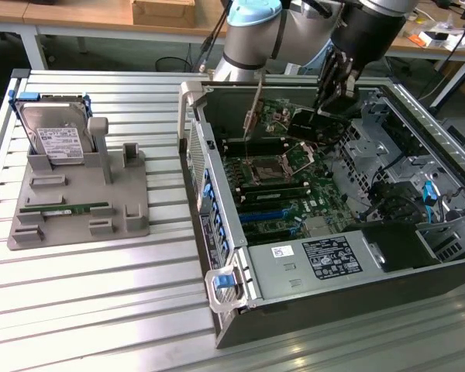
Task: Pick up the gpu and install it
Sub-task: 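Insert the gpu into the slot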
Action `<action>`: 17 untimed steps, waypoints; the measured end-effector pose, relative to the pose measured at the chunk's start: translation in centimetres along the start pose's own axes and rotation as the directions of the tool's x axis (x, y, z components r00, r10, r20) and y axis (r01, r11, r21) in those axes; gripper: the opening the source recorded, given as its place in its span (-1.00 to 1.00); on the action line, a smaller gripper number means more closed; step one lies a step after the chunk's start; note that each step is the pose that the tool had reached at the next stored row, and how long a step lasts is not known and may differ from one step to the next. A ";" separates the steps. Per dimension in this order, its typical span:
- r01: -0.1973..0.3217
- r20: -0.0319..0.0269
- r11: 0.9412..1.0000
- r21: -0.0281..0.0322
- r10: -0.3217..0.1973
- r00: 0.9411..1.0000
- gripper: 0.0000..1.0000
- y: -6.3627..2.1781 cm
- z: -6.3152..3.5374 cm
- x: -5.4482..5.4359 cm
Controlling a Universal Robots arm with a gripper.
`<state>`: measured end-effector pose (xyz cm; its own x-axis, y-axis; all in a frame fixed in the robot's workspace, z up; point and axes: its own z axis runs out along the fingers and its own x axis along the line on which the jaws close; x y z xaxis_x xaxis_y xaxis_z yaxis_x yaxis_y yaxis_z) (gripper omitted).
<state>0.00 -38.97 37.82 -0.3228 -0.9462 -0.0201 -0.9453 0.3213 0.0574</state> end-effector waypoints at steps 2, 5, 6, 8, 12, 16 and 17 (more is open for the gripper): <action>0.068 -0.004 0.998 -0.002 -0.068 0.998 -0.47 -0.01 0.22 0.0; 0.191 -0.011 0.982 -0.005 -0.191 0.981 -0.47 -0.04 0.63 0.0; 0.231 -0.013 0.973 -0.006 -0.231 0.973 -0.47 -0.04 0.70 0.0; 0.245 -0.013 0.970 -0.007 -0.245 0.969 -0.47 -0.24 0.72 0.6; 0.252 -0.022 0.968 -0.006 -0.252 0.968 -0.47 -0.85 0.75 2.6; 0.288 -0.027 0.957 -0.007 -0.289 0.957 -0.47 -0.94 0.95 3.1; 0.290 -0.027 0.957 -0.007 -0.290 0.957 -0.47 -0.99 0.97 3.4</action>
<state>-0.20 -42.47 36.73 -0.0337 -0.9994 -0.0084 -0.9979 0.0331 0.0565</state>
